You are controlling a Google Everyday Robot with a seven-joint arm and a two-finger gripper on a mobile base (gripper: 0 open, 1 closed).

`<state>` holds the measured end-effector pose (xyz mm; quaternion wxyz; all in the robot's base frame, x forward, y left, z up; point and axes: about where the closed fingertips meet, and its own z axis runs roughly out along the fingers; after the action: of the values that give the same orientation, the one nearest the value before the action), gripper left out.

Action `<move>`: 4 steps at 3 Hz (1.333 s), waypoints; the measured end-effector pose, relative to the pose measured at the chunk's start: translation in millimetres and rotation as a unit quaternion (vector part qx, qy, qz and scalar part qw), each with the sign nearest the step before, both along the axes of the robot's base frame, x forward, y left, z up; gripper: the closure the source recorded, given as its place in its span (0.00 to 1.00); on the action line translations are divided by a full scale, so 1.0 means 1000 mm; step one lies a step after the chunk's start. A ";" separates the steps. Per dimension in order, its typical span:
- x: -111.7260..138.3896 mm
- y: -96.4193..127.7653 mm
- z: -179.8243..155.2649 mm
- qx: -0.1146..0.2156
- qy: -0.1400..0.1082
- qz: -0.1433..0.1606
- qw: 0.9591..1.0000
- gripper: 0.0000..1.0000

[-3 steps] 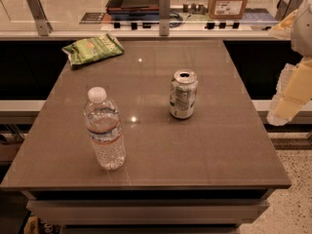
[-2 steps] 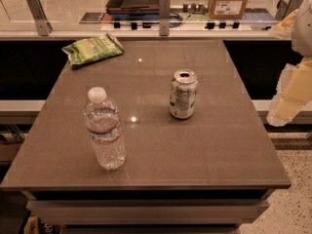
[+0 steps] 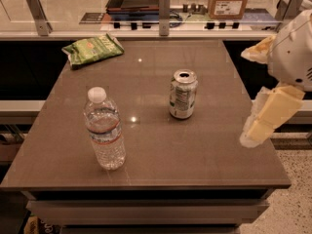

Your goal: Move water bottle near green jalapeno chip bag

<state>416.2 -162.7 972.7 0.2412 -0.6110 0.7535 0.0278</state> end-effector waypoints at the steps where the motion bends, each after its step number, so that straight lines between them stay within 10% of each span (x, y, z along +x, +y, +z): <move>1: -0.012 0.035 -0.016 0.058 0.023 0.036 0.997 0.00; 2: -0.020 0.061 -0.030 0.127 0.039 0.054 0.990 0.00; 4: -0.015 0.115 -0.040 0.271 0.043 0.089 0.957 0.00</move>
Offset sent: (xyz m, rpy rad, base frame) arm -0.0283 0.0900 -0.0431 0.4412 0.1191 0.1474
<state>401.7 -48.1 933.2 0.3620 -0.5856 0.6697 0.2785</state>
